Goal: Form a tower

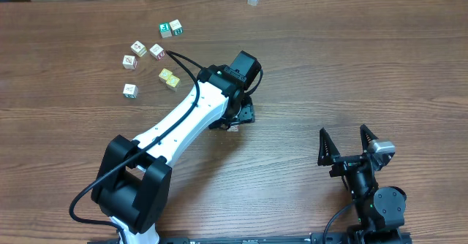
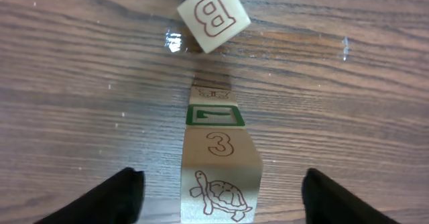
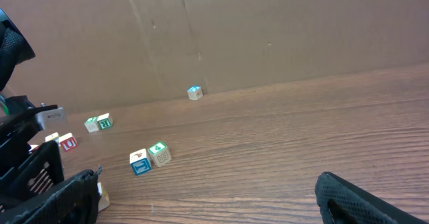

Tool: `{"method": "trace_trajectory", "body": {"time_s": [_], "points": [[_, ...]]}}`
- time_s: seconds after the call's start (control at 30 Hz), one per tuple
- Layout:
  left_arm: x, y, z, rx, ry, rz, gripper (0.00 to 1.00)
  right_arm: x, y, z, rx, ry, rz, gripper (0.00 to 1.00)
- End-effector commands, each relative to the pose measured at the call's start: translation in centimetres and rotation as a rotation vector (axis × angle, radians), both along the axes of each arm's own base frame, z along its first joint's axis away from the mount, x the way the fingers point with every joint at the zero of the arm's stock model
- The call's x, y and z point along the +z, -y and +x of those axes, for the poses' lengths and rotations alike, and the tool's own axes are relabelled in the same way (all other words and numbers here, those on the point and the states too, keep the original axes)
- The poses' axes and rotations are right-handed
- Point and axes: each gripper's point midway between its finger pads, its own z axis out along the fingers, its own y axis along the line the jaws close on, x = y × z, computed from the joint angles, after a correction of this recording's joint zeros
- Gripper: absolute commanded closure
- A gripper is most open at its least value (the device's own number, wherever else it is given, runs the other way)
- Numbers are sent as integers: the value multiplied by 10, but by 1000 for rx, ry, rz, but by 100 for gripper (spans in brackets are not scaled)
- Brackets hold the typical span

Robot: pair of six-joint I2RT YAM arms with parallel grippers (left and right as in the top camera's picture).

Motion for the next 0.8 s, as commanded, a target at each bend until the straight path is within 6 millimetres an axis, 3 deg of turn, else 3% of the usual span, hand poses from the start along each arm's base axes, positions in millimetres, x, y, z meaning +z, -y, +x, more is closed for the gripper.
{"method": "trace_trajectory", "body": {"time_s": [0.0, 0.23, 0.47, 0.77], "points": [[4, 4, 5, -73, 17, -1, 23, -1, 1, 0, -3, 6, 6, 0], [0, 3, 4, -85, 11, 8, 27, -1, 1, 0, -3, 6, 6, 0], [-21, 0, 4, -82, -19, 45, 30, -1, 1, 0, -3, 6, 6, 0], [-30, 0, 8, -81, -21, 58, 46, -1, 1, 0, -3, 6, 6, 0]]}}
